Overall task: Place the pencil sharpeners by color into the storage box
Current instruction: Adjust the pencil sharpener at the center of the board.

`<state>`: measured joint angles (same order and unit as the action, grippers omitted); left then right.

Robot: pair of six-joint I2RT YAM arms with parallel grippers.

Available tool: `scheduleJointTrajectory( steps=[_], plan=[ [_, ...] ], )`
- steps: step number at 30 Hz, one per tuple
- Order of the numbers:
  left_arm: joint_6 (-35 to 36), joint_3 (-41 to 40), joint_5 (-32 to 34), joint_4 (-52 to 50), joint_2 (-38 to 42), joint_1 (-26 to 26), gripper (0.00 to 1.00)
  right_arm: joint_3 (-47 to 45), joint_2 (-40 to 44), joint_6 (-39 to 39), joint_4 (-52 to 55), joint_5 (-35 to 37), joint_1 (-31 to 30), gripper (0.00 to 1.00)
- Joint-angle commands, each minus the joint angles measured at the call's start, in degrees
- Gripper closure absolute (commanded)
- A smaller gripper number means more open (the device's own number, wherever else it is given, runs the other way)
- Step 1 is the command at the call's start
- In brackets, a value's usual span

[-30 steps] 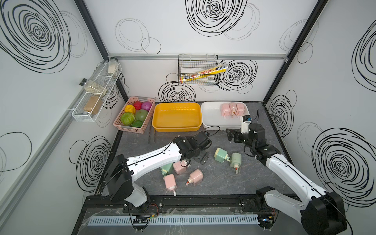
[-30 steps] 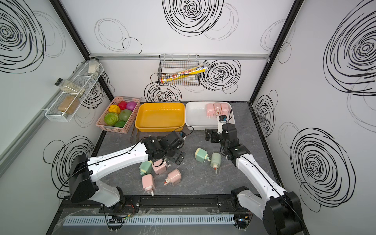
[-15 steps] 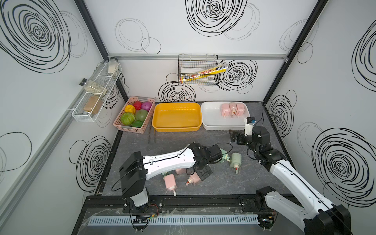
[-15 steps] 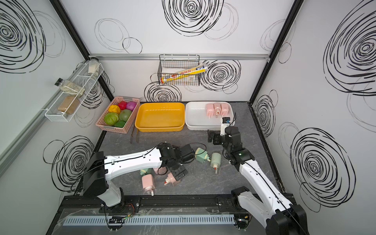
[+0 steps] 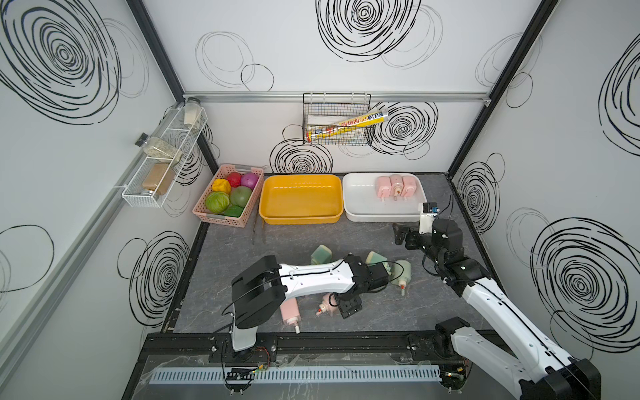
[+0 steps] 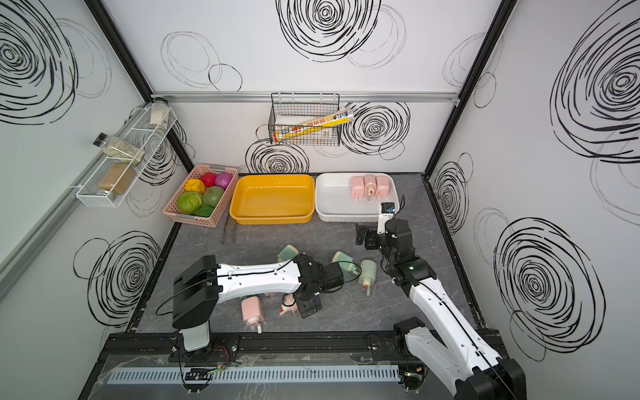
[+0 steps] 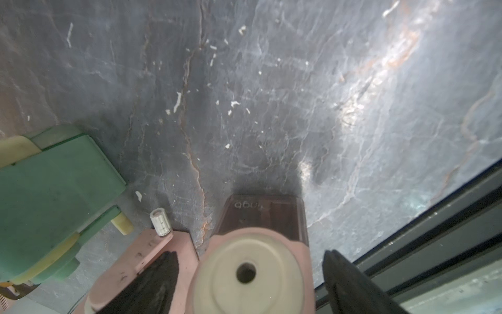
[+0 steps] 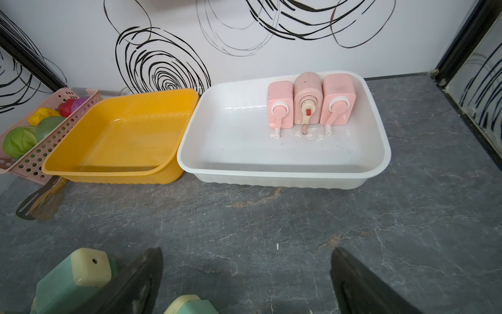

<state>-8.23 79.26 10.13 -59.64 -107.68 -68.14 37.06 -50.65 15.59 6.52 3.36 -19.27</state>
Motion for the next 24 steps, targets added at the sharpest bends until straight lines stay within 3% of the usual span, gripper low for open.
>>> scheduleJointTrajectory(
  steps=[1, 14, 19, 24],
  plan=[
    [0.93, 2.35, -0.51, -1.69, -1.12, 0.45, 0.12, -0.84, 0.98, -0.74, 0.45, 0.9, 0.11, 0.0],
    [1.38, 3.31, -0.9, -2.06, -2.05, 1.13, 0.22, -1.2, 1.26, -0.92, 0.15, 1.28, 0.11, 0.0],
    [1.46, 3.35, -0.8, -1.98, -1.92, 1.17, 0.21, -1.28, 1.28, -0.92, 0.15, 1.4, 0.12, 0.0],
    [1.48, 3.24, -1.08, -1.8, -1.42, 1.67, 0.31, -1.29, 1.26, -0.92, 0.16, 1.49, 0.11, 0.0]
  ],
)
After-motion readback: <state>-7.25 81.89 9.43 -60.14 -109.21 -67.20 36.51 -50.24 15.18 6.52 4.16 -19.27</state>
